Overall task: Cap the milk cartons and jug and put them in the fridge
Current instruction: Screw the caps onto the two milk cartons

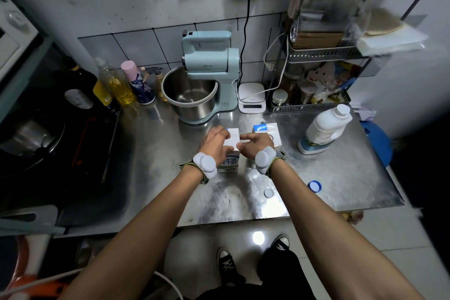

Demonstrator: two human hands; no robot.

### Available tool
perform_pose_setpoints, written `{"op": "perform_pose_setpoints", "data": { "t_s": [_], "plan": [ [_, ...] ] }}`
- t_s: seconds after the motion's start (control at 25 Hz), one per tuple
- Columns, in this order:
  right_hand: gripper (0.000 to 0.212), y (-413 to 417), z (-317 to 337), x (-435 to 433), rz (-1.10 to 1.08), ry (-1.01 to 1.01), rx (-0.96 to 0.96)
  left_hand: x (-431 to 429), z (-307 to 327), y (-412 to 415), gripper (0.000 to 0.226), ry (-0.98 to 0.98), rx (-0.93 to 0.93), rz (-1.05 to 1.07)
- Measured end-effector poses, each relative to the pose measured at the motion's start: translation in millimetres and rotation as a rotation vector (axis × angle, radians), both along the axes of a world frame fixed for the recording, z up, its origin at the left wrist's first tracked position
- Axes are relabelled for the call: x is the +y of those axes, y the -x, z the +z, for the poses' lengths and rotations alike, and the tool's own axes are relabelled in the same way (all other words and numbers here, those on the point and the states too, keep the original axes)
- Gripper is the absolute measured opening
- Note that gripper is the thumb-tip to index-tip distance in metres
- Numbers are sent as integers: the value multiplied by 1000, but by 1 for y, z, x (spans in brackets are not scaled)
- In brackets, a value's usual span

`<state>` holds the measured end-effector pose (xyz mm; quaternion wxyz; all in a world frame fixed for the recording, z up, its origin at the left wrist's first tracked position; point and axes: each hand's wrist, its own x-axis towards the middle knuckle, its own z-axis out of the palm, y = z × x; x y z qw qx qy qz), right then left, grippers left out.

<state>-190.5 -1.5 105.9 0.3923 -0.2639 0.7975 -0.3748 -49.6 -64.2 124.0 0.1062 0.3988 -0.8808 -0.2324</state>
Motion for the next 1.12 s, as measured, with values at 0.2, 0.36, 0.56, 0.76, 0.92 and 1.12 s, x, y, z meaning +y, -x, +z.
{"op": "perform_pose_setpoints", "data": {
  "t_s": [0.2, 0.36, 0.56, 0.76, 0.92, 1.12],
  "plan": [
    [20, 1, 6, 1, 17, -7, -4, -3, -2, 0, 30, 25, -12, -49],
    [22, 8, 15, 2, -5, -25, -83, -2, -2, -5, 39, -65, 77, 50],
    [10, 41, 49, 9, -135, 124, -373, 32, 5, 7, 21, -67, 222, 25],
    [18, 84, 48, 33, -291, 169, -355, 69, -22, 33, 23, -177, 144, -156],
    [17, 106, 32, 49, -309, 105, -280, 89, -58, 55, 30, -291, -14, -261],
    [6, 111, 15, 56, -259, 47, -327, 102, -103, 75, 43, -386, -220, -276]
  ]
}}
